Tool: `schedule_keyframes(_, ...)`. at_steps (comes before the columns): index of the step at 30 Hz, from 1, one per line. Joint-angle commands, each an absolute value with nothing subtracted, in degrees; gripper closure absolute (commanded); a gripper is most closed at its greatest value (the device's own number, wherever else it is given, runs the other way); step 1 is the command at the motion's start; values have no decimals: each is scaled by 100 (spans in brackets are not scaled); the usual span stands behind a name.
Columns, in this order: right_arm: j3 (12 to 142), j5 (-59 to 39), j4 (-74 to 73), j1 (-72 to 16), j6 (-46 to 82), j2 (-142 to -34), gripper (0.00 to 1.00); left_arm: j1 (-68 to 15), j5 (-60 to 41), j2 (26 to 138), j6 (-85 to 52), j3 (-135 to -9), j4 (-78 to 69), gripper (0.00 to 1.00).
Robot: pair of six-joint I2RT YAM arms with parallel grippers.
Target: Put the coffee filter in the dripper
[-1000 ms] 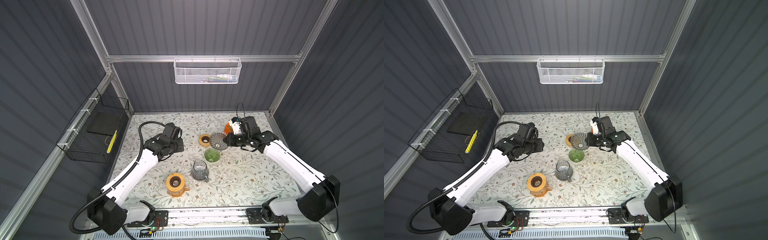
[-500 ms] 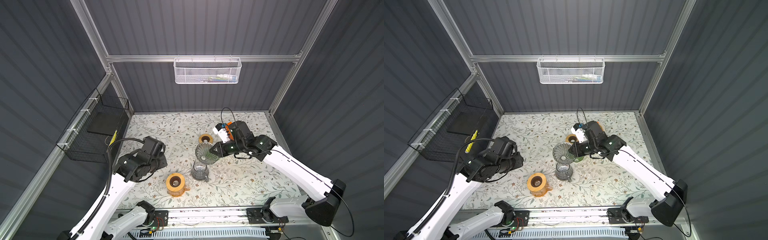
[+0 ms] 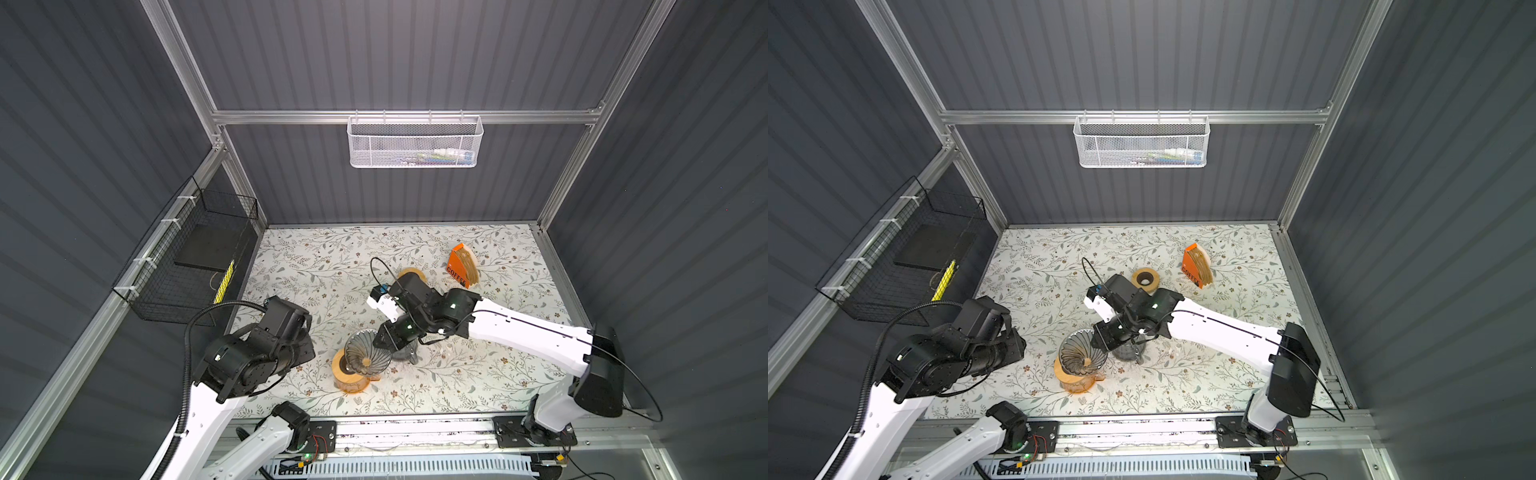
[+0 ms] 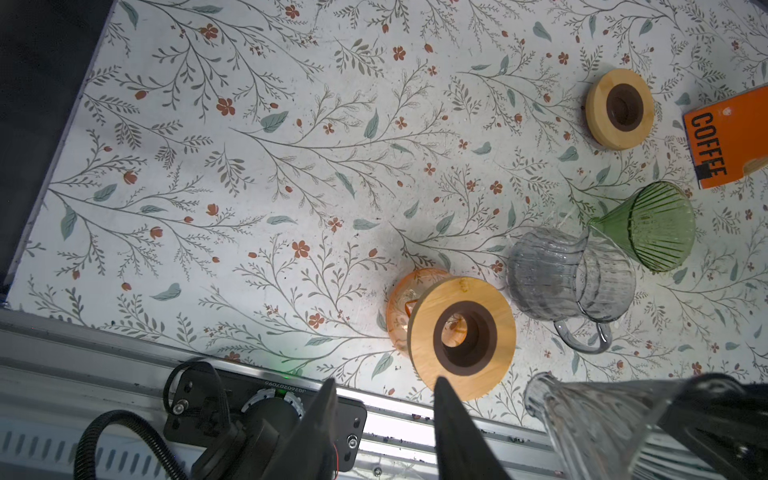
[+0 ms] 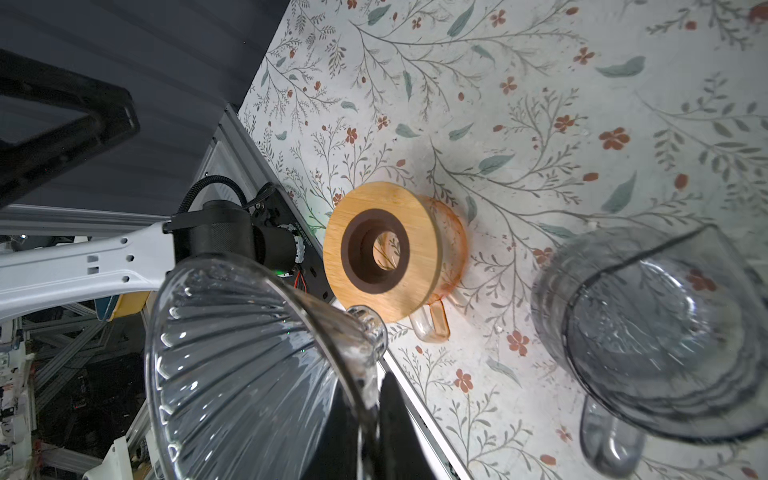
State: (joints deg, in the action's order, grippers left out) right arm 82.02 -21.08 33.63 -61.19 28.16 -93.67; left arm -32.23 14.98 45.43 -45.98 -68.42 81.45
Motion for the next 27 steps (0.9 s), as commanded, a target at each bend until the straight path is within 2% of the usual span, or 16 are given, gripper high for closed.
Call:
schedule_keyframes(1, 8692, -2185, 3241, -6193, 2879, -9625, 100, -3238, 1416, 4483, -4457, -6950, 8396, 60)
schedule_keyframes(16, 9556, -2243, 3675, -6208, 2875, -10614, 100, -3243, 978, 4114, -4194, -6683, 7827, 57)
schedule_keyframes(27, 9581, -2022, 3780, -6208, 2910, -10775, 100, -3243, 563, 4097, -3986, -6289, 7379, 56)
